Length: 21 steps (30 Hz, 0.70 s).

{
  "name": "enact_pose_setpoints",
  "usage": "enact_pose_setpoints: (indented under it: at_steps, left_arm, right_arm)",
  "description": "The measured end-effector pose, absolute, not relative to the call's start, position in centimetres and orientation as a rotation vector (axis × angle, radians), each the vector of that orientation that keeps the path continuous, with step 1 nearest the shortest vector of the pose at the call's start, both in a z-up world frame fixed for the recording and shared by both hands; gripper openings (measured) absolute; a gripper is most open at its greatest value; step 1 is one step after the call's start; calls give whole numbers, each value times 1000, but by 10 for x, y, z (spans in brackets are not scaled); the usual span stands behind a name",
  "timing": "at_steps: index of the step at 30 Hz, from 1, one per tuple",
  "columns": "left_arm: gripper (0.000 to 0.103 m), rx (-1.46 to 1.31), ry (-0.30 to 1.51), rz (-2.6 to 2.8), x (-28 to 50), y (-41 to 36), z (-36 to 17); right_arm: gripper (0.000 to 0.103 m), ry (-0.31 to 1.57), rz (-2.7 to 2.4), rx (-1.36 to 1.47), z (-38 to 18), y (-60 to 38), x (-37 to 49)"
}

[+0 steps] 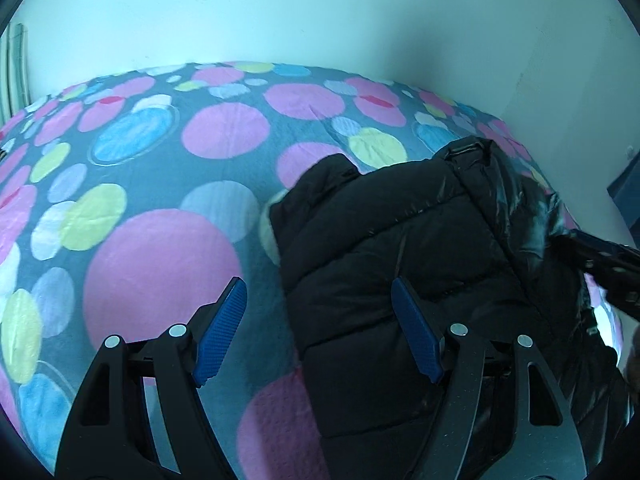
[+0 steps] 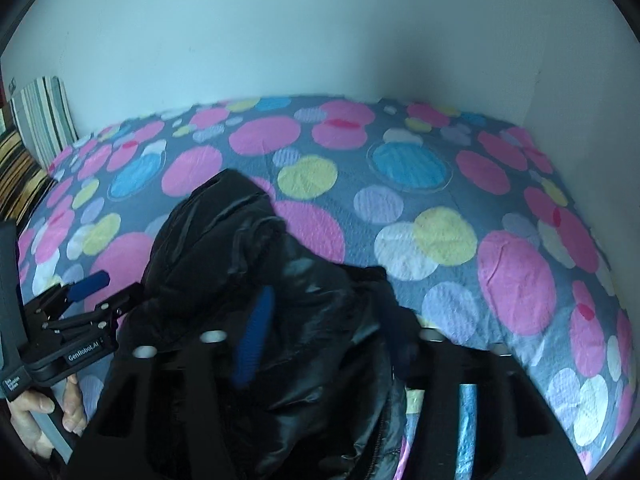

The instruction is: Fold large clothes

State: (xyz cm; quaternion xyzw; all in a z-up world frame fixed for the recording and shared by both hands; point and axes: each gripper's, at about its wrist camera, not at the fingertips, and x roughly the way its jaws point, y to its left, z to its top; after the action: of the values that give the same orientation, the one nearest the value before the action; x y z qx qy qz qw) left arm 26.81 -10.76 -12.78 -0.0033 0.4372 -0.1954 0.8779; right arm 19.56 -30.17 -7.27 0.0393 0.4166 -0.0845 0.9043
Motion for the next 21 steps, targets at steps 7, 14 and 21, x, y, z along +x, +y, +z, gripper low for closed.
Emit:
enact_pose_setpoints:
  at_steps: [7,14,21]
  left_arm:
    - [65,95,928,-464,266,-146,-135]
    - [65,119,979,-490,273,-165,-154]
    - [66,164,976,-475,271,-173,-162]
  right_arm:
    - [34,986,-214,83,-116,-329,205]
    - [33,1044,-173,253,-157,-361,203]
    - [33,1032,-171,293,-174,-364,202]
